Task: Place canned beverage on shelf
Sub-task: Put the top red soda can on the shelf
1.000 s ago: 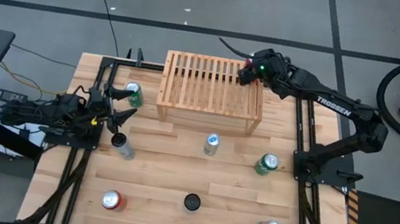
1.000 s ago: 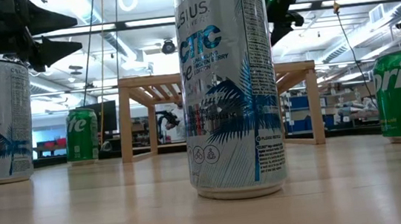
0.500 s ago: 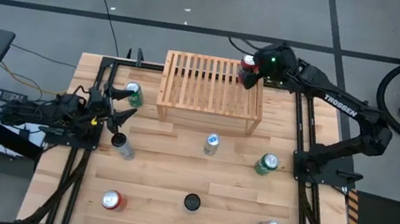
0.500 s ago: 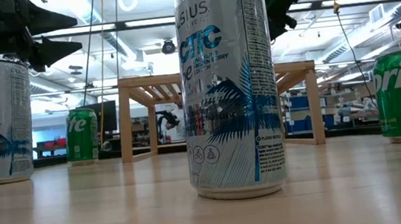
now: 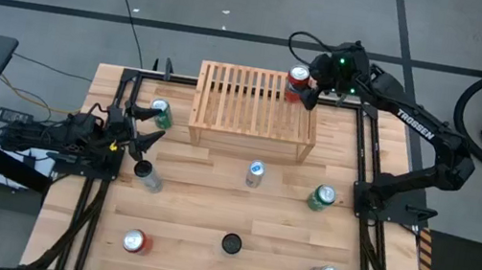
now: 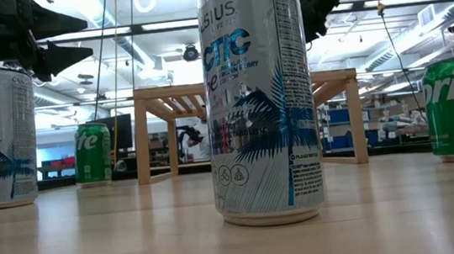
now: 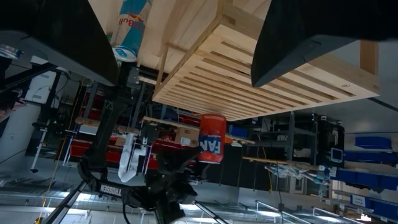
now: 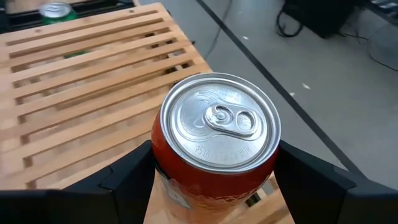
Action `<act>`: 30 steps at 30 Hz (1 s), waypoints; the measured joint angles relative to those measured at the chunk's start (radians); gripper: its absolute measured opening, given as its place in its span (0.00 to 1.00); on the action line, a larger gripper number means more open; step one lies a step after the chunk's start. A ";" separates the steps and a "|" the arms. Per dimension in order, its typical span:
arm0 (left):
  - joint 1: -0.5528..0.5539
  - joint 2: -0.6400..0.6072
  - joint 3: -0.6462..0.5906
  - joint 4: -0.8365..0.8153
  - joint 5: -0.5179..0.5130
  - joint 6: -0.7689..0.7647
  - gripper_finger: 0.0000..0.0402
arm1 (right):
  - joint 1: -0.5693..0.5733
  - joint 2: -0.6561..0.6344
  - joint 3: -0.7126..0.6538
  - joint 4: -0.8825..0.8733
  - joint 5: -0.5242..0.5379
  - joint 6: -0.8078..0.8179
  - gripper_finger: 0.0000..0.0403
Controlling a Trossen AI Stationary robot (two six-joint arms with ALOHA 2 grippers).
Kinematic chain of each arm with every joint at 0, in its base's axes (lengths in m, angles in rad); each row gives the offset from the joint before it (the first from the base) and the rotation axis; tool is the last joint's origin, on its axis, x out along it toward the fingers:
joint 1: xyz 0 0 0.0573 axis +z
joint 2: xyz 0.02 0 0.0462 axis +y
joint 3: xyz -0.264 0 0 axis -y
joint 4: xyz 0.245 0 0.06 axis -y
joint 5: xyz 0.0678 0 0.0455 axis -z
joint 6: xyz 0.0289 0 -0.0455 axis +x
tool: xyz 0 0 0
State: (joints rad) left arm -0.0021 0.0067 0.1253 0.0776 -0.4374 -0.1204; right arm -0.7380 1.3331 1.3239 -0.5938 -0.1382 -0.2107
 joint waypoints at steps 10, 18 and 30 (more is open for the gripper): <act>0.000 0.000 0.000 0.000 0.000 0.000 0.92 | -0.098 0.002 -0.002 -0.008 -0.163 -0.038 0.74; 0.000 0.000 0.000 0.007 0.000 0.000 0.92 | -0.129 0.000 -0.045 0.012 -0.188 -0.103 0.74; 0.000 0.000 0.000 0.009 0.000 -0.001 0.92 | -0.156 0.000 -0.047 0.008 -0.182 -0.142 0.75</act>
State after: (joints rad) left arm -0.0021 0.0065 0.1253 0.0868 -0.4374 -0.1211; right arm -0.8936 1.3330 1.2770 -0.5860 -0.3199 -0.3524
